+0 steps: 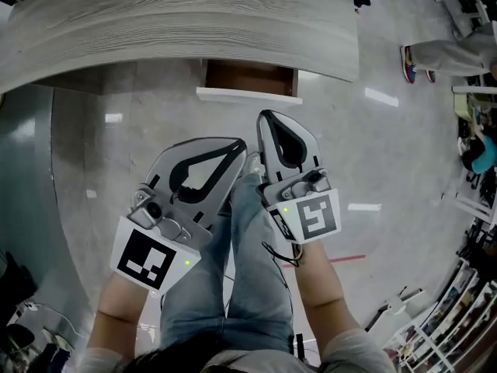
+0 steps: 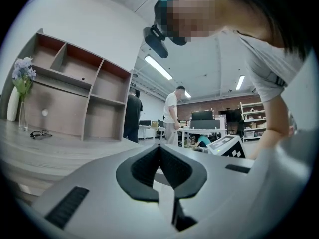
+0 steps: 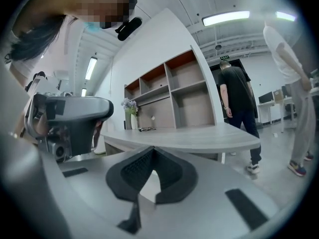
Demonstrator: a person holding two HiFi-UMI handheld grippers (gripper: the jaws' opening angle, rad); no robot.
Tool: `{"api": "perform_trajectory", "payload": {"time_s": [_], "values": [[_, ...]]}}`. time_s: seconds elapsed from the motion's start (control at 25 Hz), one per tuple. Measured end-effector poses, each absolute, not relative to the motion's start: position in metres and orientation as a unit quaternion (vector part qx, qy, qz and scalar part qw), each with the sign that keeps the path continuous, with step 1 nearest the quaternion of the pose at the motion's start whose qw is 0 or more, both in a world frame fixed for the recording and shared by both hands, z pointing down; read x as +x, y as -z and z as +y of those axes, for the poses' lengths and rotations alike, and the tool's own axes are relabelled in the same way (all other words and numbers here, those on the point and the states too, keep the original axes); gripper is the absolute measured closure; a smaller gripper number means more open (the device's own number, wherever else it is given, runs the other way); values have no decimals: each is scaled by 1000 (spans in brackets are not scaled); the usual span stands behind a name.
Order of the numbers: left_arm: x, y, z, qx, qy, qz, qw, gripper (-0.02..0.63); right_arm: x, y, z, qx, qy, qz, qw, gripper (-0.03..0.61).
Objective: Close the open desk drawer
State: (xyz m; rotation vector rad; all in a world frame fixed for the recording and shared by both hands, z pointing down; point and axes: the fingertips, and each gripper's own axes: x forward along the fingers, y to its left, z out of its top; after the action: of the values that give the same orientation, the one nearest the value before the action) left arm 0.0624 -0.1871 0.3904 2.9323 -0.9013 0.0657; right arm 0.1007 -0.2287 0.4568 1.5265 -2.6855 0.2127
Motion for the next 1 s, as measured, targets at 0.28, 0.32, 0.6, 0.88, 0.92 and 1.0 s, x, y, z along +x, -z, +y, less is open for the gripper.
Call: {"api": "perform_trajectory", "payload": {"time_s": [0.28,0.32,0.6,0.88,0.92,1.0], "values": [[64,-421,-196,956,-23,-291,38,603,102,-498,-241,497,-70,-864,32,571],[63,-426,-199,956,-23,-292,38,603,102,-506,-244,499,-71,-863,33,571],[59,-450,-215,954,-32,-295,34,603,102,-540,-260,509,-82,-855,47,571],[62,-445,-213,954,-26,-298,33,603,112,-540,-261,522,-81,-848,47,571],[62,-445,-213,953,-25,-299,33,603,113,-540,-261,523,-81,-847,48,571],[61,-444,-214,952,-25,-303,33,603,114,-539,-260,524,-82,-847,46,571]]}}
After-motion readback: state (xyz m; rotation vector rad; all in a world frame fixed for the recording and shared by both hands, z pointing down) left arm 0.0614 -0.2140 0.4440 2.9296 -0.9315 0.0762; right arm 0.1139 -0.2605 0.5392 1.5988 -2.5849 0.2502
